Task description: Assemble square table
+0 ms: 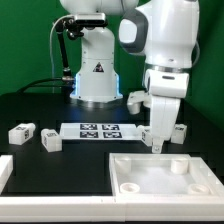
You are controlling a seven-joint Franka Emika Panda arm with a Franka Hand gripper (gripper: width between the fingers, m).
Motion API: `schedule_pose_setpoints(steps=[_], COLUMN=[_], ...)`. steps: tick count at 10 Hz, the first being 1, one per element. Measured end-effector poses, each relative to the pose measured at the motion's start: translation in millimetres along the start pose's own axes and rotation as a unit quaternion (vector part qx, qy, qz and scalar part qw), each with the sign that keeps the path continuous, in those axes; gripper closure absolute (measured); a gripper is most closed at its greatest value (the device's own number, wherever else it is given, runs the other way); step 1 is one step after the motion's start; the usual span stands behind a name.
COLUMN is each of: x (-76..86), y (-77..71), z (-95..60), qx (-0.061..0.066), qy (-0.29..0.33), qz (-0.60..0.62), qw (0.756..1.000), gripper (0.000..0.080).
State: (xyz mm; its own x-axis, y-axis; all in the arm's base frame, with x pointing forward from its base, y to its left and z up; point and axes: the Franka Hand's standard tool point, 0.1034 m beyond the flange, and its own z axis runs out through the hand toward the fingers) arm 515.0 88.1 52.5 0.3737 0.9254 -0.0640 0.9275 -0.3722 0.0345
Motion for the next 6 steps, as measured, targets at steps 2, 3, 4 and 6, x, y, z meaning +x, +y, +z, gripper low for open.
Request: schedule_pose_setpoints(steps=[2, 3, 4, 6], x=[24.3, 35.8, 37.0, 37.3], y=[-15.0, -15.7, -11.9, -13.3], z=[-16.2, -21.6, -23.8, -22.5], qx=[0.003, -0.003, -0.002, 0.001], qy=[-0.015, -0.010, -0.003, -0.003], qz=[0.137, 0.147, 0.168, 0.235], qw=[0.990, 0.989, 0.986, 0.972], gripper=[0.0151, 0.0151, 0.0151, 0.0151])
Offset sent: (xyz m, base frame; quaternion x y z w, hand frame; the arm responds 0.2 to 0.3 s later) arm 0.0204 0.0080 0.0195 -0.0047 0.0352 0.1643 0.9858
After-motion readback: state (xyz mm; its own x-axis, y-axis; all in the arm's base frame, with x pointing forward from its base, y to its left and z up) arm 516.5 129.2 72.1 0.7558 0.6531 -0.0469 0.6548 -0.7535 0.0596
